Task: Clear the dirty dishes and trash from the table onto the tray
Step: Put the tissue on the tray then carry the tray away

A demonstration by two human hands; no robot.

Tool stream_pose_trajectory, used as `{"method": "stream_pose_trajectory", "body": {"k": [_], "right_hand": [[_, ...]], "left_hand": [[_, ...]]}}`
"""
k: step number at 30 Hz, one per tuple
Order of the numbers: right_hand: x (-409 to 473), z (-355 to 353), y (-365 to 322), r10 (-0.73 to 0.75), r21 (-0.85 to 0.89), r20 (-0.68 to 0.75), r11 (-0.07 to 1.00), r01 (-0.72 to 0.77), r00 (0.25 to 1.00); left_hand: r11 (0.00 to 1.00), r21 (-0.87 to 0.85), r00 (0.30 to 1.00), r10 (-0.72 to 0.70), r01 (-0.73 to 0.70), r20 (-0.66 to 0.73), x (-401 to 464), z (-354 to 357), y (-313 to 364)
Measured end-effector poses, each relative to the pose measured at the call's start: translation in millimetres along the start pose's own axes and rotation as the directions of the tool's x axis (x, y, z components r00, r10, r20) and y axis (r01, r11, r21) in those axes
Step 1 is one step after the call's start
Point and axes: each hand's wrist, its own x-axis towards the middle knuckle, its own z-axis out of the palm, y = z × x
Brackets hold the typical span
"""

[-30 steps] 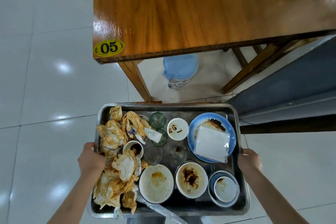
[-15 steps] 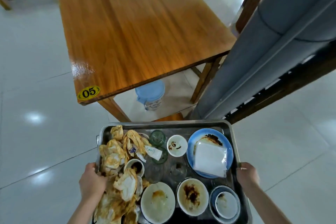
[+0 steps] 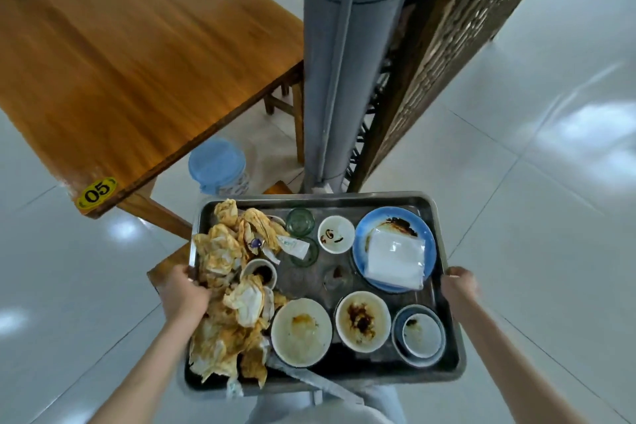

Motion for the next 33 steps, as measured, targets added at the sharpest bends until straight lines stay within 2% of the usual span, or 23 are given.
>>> {"method": "stream_pose_trajectory", "body": {"k": [15,25,33], "right_hand": [[-5,-128,113,0.194,0.229,-0.099,0.959,-0.168,0.976],[30,-224,204,0.301,0.318,-0.071,0.910,-0.265,0.951],[78,-296,253,0.386,0.426,-0.118,0.852,-0.304,0.915]], "left_hand": [[0.972,0.110,0.976,0.197,-0.207,0.098,-89,43,90],[0.935,0.161,0.946,0.297,-0.316,0.128,-190,120,146],[0.890,0.192,0.906,0.382,-0.413,0.179,-249,187,220]]}}
